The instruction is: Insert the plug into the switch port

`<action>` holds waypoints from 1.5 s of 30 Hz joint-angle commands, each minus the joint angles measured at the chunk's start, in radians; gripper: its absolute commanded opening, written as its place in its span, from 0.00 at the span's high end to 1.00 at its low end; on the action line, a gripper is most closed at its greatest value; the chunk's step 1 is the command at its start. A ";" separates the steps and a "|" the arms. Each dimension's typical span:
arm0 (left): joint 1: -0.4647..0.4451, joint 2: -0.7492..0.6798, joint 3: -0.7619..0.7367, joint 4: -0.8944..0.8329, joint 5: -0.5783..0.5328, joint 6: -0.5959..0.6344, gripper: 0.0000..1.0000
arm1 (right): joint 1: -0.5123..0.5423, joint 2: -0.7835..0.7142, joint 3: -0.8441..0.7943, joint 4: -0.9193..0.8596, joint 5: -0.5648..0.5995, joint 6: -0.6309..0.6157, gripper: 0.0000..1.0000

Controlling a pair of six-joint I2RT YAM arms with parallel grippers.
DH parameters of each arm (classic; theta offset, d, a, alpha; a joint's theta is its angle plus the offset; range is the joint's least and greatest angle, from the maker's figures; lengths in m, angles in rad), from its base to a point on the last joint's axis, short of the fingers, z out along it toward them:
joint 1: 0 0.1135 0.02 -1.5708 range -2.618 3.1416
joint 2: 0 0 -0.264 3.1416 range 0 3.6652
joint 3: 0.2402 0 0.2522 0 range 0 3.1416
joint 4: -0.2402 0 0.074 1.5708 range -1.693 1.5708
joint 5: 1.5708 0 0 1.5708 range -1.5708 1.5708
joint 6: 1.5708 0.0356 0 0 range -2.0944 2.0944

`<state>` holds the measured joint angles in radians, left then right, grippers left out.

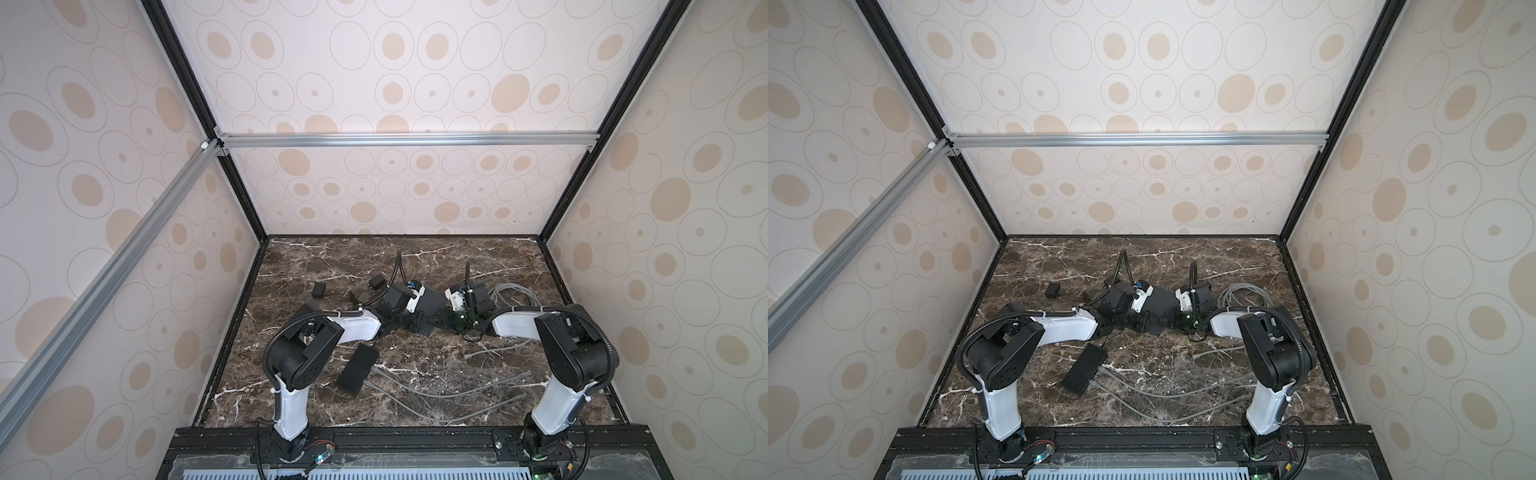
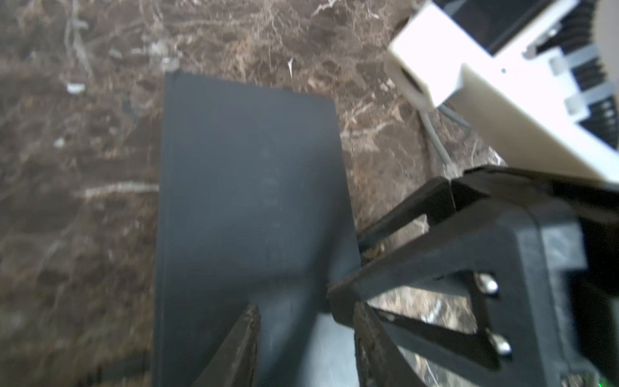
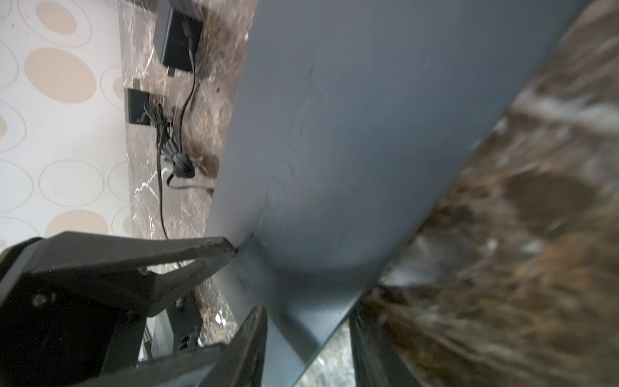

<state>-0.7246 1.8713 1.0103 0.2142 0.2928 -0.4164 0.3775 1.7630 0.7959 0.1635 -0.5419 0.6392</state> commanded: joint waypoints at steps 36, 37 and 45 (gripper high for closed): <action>-0.036 -1.156 -0.812 0.257 -0.287 0.037 0.02 | 0.058 -0.944 -0.164 -0.811 0.541 -0.186 0.46; -0.037 -1.171 -0.819 0.255 -0.291 0.036 0.02 | 0.057 -0.935 -0.159 -0.810 0.543 -0.185 0.46; -0.035 -1.319 -0.912 0.259 -0.340 -0.070 0.02 | 0.056 -0.833 -0.059 -0.874 0.691 -0.186 0.47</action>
<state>-0.7574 0.5827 0.1127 0.4385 -0.0208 -0.4316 0.4328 0.9085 0.6880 -0.6529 0.0528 0.4549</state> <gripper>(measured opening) 0.980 0.530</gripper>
